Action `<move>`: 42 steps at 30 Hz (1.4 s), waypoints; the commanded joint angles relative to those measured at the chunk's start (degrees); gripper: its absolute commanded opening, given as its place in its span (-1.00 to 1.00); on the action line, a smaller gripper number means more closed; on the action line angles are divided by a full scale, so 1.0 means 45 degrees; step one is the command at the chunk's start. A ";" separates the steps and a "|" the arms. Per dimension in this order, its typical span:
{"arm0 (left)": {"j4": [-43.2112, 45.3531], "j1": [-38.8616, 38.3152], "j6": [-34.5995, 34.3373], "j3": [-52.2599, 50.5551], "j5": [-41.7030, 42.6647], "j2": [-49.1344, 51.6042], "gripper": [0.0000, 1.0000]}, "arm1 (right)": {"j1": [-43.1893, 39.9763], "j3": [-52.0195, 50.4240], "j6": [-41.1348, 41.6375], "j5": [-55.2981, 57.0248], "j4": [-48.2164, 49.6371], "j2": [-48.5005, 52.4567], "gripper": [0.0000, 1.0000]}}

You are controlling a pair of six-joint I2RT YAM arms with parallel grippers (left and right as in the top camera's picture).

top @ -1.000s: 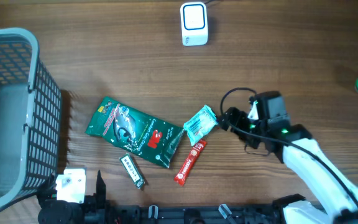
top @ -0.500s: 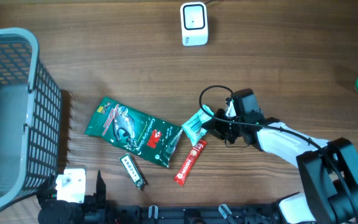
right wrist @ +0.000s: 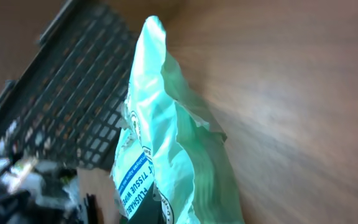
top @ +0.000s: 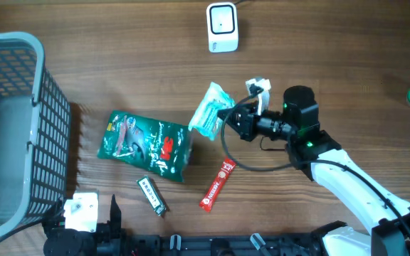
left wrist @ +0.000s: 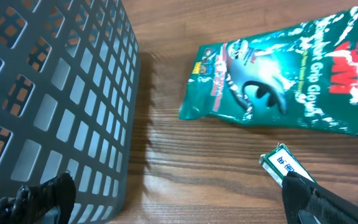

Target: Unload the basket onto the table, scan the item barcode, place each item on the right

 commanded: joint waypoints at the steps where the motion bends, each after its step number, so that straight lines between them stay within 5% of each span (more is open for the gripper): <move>1: 0.0029 -0.0053 0.0194 0.0019 -0.0126 -0.0083 1.00 | 0.0117 0.0155 -0.4231 -0.2404 0.0695 0.0350 -0.91; 5: 0.0029 -0.0053 0.0194 0.0019 -0.0126 -0.0083 1.00 | 0.0117 0.0155 -0.9219 -0.7261 0.1030 0.0787 -0.91; 8: 0.0034 -0.0053 0.0194 0.0019 -0.0126 -0.0083 1.00 | 0.0160 0.0160 -1.4591 -1.0443 0.1054 0.1307 -0.91; 12: 0.0029 -0.0053 0.0194 0.0019 -0.0126 -0.0083 1.00 | 0.0345 0.0160 -1.5664 -1.0443 0.1647 0.1375 -0.91; 18: 0.0034 -0.0053 0.0194 0.0019 -0.0126 -0.0083 1.00 | 0.0364 0.0160 -1.4814 -1.0438 0.3983 0.1375 -0.91; 24: 0.0029 -0.0053 0.0194 0.0019 -0.0126 -0.0083 1.00 | 0.0364 0.0160 -0.9199 -0.5221 -0.0466 0.1375 -0.91; 27: 0.0034 -0.0053 0.0194 0.0019 -0.0126 -0.0083 1.00 | 0.0364 0.0160 -0.3079 0.0389 -0.1180 0.1375 -0.91; 29: 0.0034 -0.0053 0.0194 0.0019 -0.0126 -0.0083 1.00 | 0.0364 0.0160 0.3925 0.3570 -0.2161 0.1375 -0.91; 32: 0.0029 -0.0053 0.0194 0.0019 -0.0126 -0.0083 1.00 | 0.0364 0.0160 0.9345 0.3925 -0.3143 0.1375 -0.91; 37: 0.0029 -0.0053 0.0194 0.0019 -0.0126 -0.0083 1.00 | 0.0364 0.0160 1.4265 0.3555 -0.5144 0.1375 -0.91; 42: 0.0034 -0.0053 0.0194 0.0019 -0.0126 -0.0083 1.00 | 0.0364 0.0160 1.8370 -0.1049 -0.5100 0.1375 -0.91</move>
